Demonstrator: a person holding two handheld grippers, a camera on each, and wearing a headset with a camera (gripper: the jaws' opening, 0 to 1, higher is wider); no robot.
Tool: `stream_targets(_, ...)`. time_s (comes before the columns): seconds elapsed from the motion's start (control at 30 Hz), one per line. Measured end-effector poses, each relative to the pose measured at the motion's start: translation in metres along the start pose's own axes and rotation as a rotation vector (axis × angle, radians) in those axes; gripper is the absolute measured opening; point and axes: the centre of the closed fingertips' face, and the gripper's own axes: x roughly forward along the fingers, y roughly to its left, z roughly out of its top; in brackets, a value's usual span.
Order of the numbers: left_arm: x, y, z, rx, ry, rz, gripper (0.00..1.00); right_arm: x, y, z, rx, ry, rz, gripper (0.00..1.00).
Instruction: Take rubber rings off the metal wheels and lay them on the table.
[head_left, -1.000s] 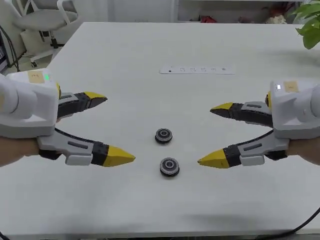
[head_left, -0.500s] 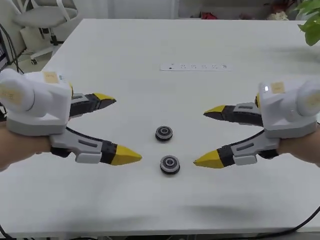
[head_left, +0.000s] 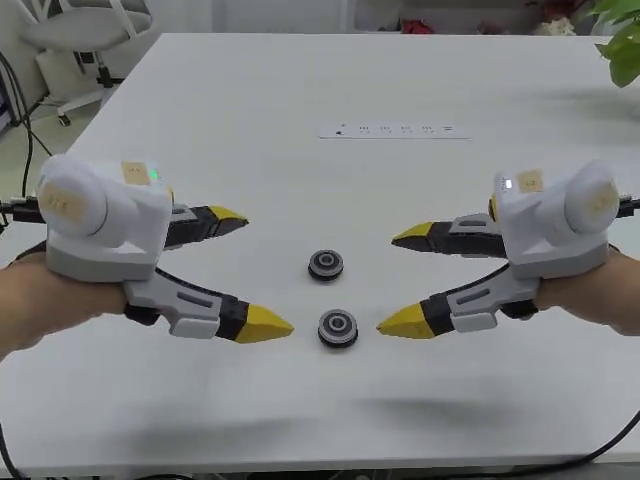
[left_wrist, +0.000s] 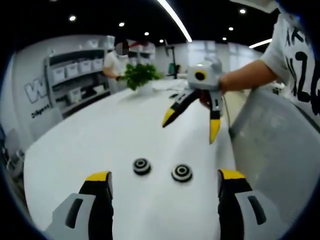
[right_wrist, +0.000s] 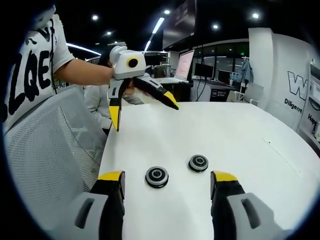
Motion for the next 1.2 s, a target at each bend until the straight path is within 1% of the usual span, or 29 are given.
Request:
stream_targets(0.23, 0.008, -0.003, -0.005, -0.012, 0.013, -0.021, 0.84, 0.008, 0.003, -0.005, -0.009, 0.017, 0.022, 0.63)
stream_targets(0.43, 0.015, -0.006, -0.008, -0.014, 0.021, -0.040, 0.81, 0.017, 0.002, -0.014, -0.024, 0.042, 0.035, 0.62)
stream_targets(0.63, 0.020, -0.006, -0.011, -0.019, 0.030, -0.043, 0.79, 0.023, 0.005, -0.015, -0.028, 0.044, 0.054, 0.62)
stream_targets(0.73, 0.022, -0.006, -0.011, -0.026, 0.026, -0.048, 0.78, 0.027, 0.005, -0.018, -0.033, 0.052, 0.061, 0.62)
stream_targets(0.93, 0.027, -0.004, -0.014, -0.028, 0.034, -0.048, 0.77, 0.033, 0.006, -0.024, -0.021, 0.060, 0.074, 0.62)
stream_targets(1.03, 0.029, -0.005, -0.016, -0.026, 0.037, -0.052, 0.75, 0.036, 0.009, -0.025, -0.019, 0.065, 0.083, 0.60)
stream_targets(1.13, 0.032, -0.008, -0.016, -0.027, 0.032, -0.069, 0.70, 0.038, 0.009, -0.027, -0.020, 0.070, 0.090, 0.59)
stream_targets(1.2, 0.036, -0.010, -0.017, -0.028, 0.035, -0.077, 0.69, 0.039, 0.009, -0.028, -0.020, 0.073, 0.092, 0.59)
